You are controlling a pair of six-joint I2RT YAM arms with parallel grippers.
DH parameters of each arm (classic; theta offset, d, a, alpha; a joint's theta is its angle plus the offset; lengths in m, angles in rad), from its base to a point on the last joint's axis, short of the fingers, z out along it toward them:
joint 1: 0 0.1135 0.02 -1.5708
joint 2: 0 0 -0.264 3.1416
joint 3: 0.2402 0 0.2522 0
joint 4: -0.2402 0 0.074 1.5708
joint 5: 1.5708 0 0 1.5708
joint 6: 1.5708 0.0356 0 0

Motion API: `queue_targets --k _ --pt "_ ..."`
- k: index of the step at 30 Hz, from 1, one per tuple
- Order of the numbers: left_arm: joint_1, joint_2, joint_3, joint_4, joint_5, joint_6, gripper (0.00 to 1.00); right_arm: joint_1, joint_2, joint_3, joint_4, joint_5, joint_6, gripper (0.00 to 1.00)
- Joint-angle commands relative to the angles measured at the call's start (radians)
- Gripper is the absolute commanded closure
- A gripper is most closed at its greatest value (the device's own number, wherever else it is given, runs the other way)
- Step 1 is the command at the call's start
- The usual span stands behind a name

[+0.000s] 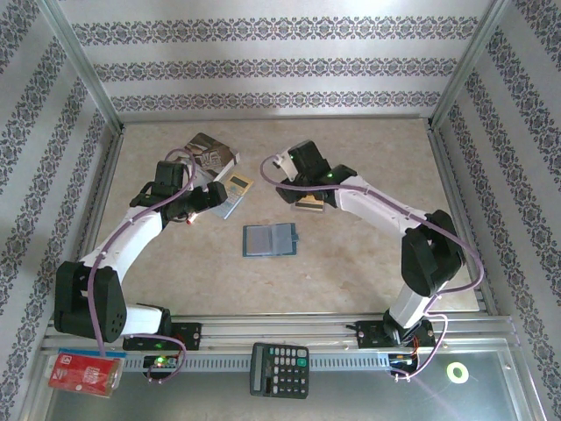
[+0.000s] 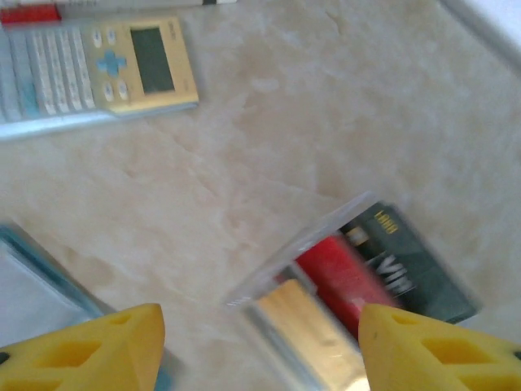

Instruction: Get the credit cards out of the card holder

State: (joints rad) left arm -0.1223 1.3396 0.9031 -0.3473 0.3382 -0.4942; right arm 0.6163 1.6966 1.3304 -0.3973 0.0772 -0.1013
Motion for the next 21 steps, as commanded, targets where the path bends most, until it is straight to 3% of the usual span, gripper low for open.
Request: queue_targets --k 1,5,9,21 --pt "0.015 -0.027 -0.012 0.018 -0.038 -0.004 0.00 0.023 -0.027 -0.078 0.021 0.033 0.406 0.36" --pt "0.018 -0.034 -0.019 0.010 -0.064 -0.006 0.00 0.075 -0.028 -0.147 0.006 0.051 0.608 0.35" --pt "0.022 -0.051 -0.048 0.015 -0.087 -0.021 0.00 0.131 0.019 -0.136 -0.039 -0.014 0.695 0.34" --pt "0.032 -0.079 -0.087 0.056 -0.084 -0.061 0.00 0.295 0.223 0.025 -0.171 0.097 0.703 0.31"
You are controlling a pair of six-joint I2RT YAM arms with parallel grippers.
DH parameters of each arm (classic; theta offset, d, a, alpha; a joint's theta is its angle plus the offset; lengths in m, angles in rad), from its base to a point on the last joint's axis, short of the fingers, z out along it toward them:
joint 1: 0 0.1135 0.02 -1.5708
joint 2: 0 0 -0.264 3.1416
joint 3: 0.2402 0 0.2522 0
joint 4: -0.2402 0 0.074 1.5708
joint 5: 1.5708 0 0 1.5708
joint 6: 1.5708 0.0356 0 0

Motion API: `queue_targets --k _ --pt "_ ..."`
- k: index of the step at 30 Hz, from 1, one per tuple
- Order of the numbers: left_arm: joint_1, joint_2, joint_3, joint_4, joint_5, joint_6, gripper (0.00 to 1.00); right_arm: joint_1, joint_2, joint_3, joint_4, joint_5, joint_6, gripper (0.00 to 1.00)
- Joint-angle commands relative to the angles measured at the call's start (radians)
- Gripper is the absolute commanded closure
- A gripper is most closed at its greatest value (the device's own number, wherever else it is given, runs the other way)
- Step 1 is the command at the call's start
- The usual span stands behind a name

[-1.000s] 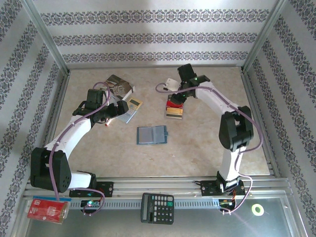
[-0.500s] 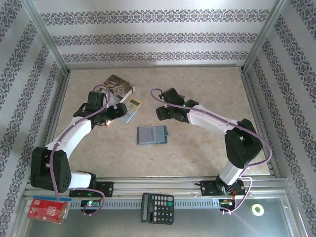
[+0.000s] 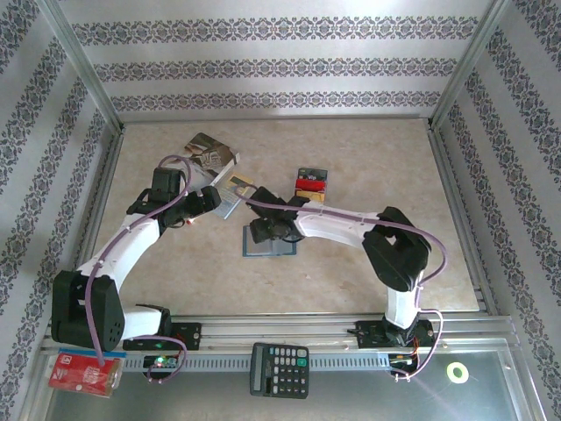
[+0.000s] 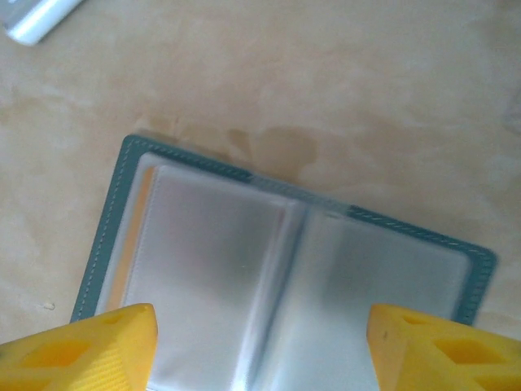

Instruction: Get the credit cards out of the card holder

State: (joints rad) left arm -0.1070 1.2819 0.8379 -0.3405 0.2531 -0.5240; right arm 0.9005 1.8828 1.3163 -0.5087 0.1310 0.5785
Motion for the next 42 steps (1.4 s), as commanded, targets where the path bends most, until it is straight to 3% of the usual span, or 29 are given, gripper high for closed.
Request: queue_targets --k 1,15,24,30,35,42 --pt "0.016 -0.019 -0.026 0.063 0.009 -0.040 0.00 0.011 0.052 0.045 -0.063 0.033 0.025 0.32" --pt "0.017 0.008 -0.031 0.113 0.047 -0.068 0.00 0.008 0.130 0.063 -0.122 0.004 0.077 0.39" --pt "0.015 0.071 -0.007 0.095 0.096 -0.112 0.00 -0.035 0.124 -0.010 -0.082 -0.071 0.094 0.49" --pt "0.000 0.106 -0.016 0.112 0.189 -0.148 0.01 -0.046 0.122 -0.044 -0.042 -0.099 0.088 0.58" --pt "-0.051 0.106 -0.037 0.100 0.236 -0.190 0.10 -0.050 0.116 -0.058 -0.010 -0.115 0.084 0.64" --pt "-0.202 0.112 -0.084 0.052 0.241 -0.292 0.27 -0.054 0.102 -0.100 0.044 -0.121 0.095 0.69"
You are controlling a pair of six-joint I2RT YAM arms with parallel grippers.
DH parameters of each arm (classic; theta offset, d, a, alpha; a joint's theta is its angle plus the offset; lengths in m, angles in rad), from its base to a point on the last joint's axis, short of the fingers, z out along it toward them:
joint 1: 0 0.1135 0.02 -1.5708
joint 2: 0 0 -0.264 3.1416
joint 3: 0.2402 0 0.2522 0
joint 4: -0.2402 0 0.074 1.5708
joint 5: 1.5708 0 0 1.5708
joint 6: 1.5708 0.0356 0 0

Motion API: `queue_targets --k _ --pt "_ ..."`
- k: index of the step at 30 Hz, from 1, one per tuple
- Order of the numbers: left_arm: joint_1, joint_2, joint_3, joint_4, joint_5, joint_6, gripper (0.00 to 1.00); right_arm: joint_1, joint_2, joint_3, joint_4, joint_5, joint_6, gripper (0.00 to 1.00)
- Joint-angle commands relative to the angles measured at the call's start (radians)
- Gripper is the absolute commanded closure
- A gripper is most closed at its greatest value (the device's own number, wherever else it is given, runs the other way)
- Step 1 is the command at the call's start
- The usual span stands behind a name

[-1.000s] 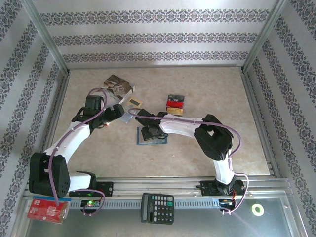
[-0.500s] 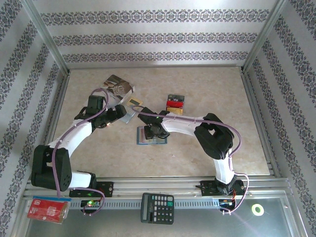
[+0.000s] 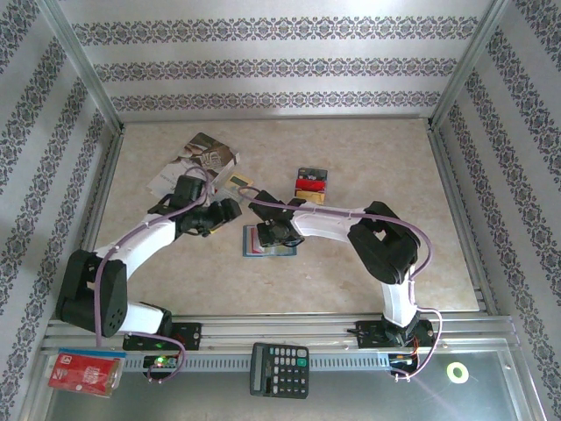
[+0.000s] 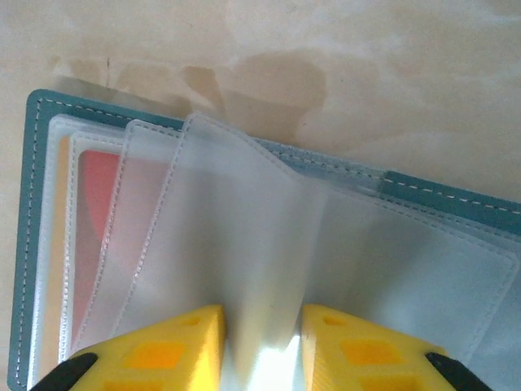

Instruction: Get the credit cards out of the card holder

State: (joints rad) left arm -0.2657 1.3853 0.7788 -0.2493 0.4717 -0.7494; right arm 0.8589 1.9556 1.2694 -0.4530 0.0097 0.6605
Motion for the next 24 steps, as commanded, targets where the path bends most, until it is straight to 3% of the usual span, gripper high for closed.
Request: queue_targets --k 1,3,6,11,15,24 --pt "-0.063 0.009 -0.031 -0.039 0.020 -0.081 0.34 -0.013 0.026 -0.062 -0.003 0.001 0.012 0.70" --pt "-0.106 0.016 -0.056 0.012 0.023 -0.119 0.47 -0.016 0.018 -0.078 0.016 -0.002 0.013 0.70" --pt "-0.156 0.046 -0.083 0.080 0.036 -0.173 0.60 -0.020 -0.002 -0.105 0.041 -0.010 0.005 0.70" --pt "-0.193 0.072 -0.085 0.085 0.007 -0.183 0.70 -0.026 -0.018 -0.123 0.068 -0.028 -0.009 0.70" --pt "-0.199 0.093 -0.097 0.150 0.047 -0.200 0.80 -0.027 -0.017 -0.128 0.085 -0.040 -0.008 0.70" --pt "-0.204 0.122 -0.089 0.167 0.064 -0.186 0.81 -0.033 -0.017 -0.130 0.103 -0.051 -0.018 0.70"
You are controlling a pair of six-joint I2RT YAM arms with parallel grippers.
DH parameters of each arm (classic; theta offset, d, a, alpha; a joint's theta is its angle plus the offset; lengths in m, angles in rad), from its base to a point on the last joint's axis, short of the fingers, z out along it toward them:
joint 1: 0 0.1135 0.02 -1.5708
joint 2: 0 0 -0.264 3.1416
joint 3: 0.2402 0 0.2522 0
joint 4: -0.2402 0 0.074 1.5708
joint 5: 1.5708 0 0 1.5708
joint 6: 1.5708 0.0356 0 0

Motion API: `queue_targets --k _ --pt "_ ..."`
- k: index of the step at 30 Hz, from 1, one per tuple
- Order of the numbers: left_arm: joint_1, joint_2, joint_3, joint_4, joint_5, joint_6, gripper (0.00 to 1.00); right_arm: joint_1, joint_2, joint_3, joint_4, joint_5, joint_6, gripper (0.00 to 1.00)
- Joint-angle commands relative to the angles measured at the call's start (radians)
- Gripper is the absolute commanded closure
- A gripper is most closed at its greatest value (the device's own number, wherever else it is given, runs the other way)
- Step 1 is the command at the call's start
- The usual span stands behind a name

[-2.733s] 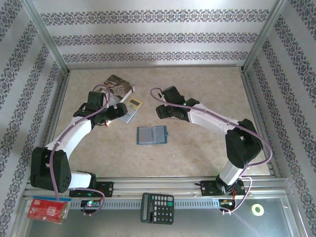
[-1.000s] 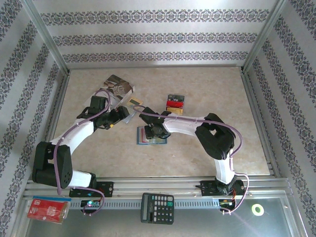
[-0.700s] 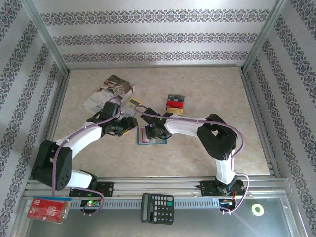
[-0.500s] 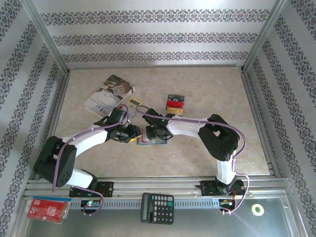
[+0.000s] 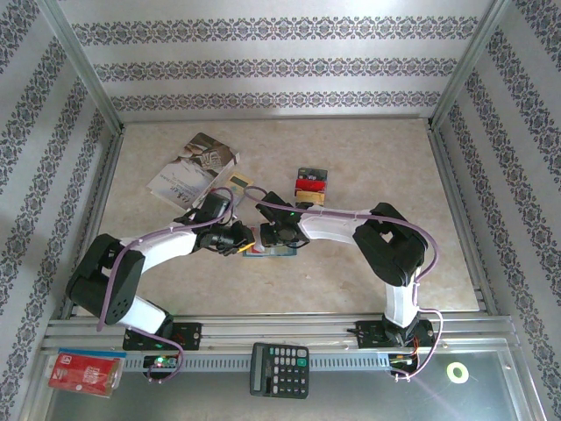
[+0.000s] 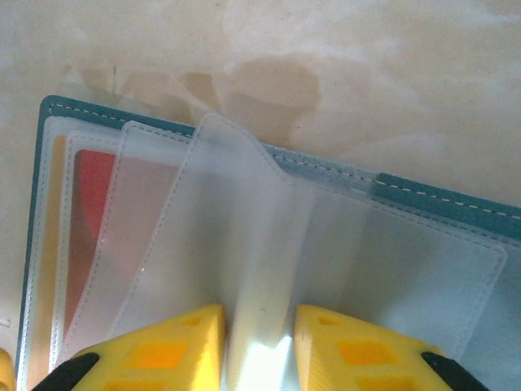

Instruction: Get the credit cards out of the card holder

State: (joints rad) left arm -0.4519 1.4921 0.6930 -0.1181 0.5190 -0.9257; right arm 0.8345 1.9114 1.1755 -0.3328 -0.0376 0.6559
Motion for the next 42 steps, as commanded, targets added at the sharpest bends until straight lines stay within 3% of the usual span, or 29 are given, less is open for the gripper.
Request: queue_targets --k 1,14,21,28,35,42 --pt "-0.020 0.021 -0.004 0.043 0.021 -0.012 0.81 -0.010 0.028 -0.036 -0.016 -0.007 -0.011 0.69" --pt "-0.034 0.073 0.023 0.074 0.042 -0.022 0.87 -0.024 -0.012 -0.058 0.043 -0.028 -0.012 0.69" --pt "-0.040 0.087 0.045 0.119 0.070 -0.034 0.86 -0.077 -0.173 -0.132 0.148 -0.023 0.043 0.61" --pt "-0.074 0.134 0.087 0.220 0.105 -0.064 0.75 -0.168 -0.338 -0.240 0.294 -0.055 0.086 0.53" --pt "-0.117 0.185 0.157 0.257 0.088 -0.067 0.52 -0.221 -0.443 -0.322 0.320 0.013 0.068 0.44" --pt "-0.131 0.253 0.233 0.221 0.088 -0.042 0.43 -0.256 -0.475 -0.369 0.336 0.009 0.083 0.42"
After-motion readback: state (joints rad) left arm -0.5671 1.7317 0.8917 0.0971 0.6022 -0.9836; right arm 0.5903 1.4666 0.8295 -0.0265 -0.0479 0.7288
